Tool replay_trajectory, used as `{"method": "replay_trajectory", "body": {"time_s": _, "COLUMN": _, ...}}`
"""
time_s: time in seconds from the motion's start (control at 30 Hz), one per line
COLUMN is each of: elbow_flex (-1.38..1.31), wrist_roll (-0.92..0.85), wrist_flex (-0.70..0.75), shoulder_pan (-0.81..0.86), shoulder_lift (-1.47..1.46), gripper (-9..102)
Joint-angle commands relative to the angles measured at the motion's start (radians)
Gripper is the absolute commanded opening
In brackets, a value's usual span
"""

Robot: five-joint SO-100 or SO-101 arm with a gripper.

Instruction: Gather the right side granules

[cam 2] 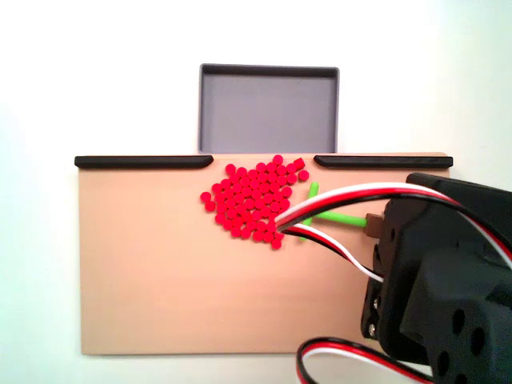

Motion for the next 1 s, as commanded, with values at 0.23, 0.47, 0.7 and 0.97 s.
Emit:
{"method": "replay_trajectory", "body": {"time_s": 0.23, "elbow_flex": 0.011, "wrist_roll": -0.321, "wrist_flex": 0.051, "shoulder_pan": 0.017, "shoulder_lift": 0.186, "gripper": 0}}
{"method": "replay_trajectory", "body": {"time_s": 0.47, "elbow_flex": 0.072, "wrist_roll": 0.270, "wrist_flex": 0.098, "shoulder_pan": -0.008, "shoulder_lift": 0.304, "gripper": 0}}
{"method": "replay_trajectory", "body": {"time_s": 0.7, "elbow_flex": 0.130, "wrist_roll": 0.738, "wrist_flex": 0.176, "shoulder_pan": -0.060, "shoulder_lift": 0.380, "gripper": 0}}
{"method": "replay_trajectory", "body": {"time_s": 0.97, "elbow_flex": 0.132, "wrist_roll": 1.197, "wrist_flex": 0.215, "shoulder_pan": -0.135, "shoulder_lift": 0.402, "gripper": 0}}
